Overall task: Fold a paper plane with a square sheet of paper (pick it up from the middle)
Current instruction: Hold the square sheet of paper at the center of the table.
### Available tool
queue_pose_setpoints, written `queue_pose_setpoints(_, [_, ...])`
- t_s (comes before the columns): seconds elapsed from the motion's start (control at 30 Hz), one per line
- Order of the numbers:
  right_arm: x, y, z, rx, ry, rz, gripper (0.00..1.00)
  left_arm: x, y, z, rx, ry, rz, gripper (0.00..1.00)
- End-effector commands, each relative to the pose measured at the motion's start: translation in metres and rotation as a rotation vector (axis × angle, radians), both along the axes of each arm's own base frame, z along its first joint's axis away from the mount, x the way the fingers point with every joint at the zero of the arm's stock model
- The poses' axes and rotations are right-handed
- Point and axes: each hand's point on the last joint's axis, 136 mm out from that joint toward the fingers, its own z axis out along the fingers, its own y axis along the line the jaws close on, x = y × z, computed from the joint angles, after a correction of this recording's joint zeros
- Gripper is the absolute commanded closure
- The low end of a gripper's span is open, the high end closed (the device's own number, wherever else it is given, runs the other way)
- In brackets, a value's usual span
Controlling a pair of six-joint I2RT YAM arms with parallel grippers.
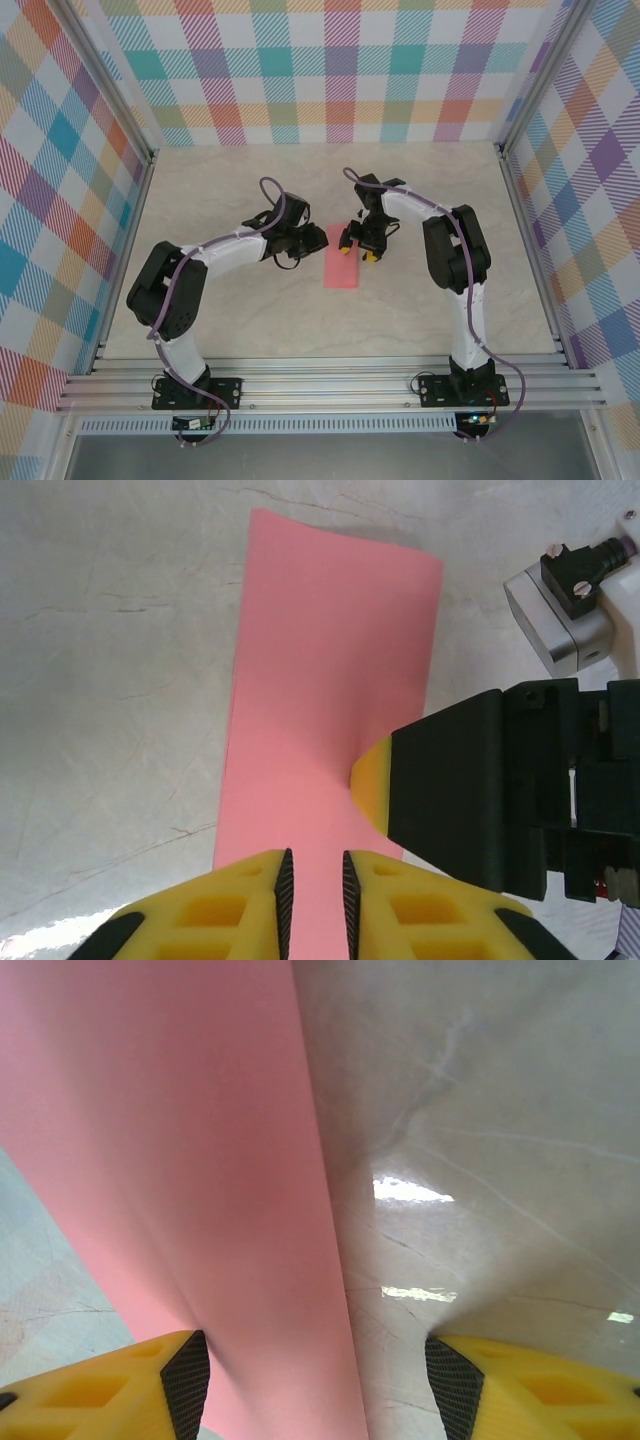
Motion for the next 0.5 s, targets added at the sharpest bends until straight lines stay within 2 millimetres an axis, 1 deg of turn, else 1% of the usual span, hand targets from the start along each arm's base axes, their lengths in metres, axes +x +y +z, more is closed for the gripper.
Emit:
queue_pose_setpoints(0.0, [-0.026, -0.026, -0.052, -0.158, 0.116, 0.019, 0.36, -0.003, -0.014, -0.002, -0.01, 0.026, -0.039, 0.83])
queue_pose_setpoints(0.13, [-0.027, -0.027, -0.054, -0.161, 0.12, 0.021, 0.36, 0.0, -0.02, -0.013, -0.004, 0.051, -0.044, 0.99])
queue_pose_setpoints(0.3, [-0.028, -0.028, -0.055, -0.163, 0.122, 0.019, 0.36, 0.004, -0.023, -0.026, 0.027, 0.072, -0.034, 1.0])
queue_pose_setpoints(0.47, [-0.029, -0.029, -0.056, -0.166, 0.127, 0.017, 0.36, 0.003, -0.031, -0.035, 0.06, 0.082, -0.055, 1.0])
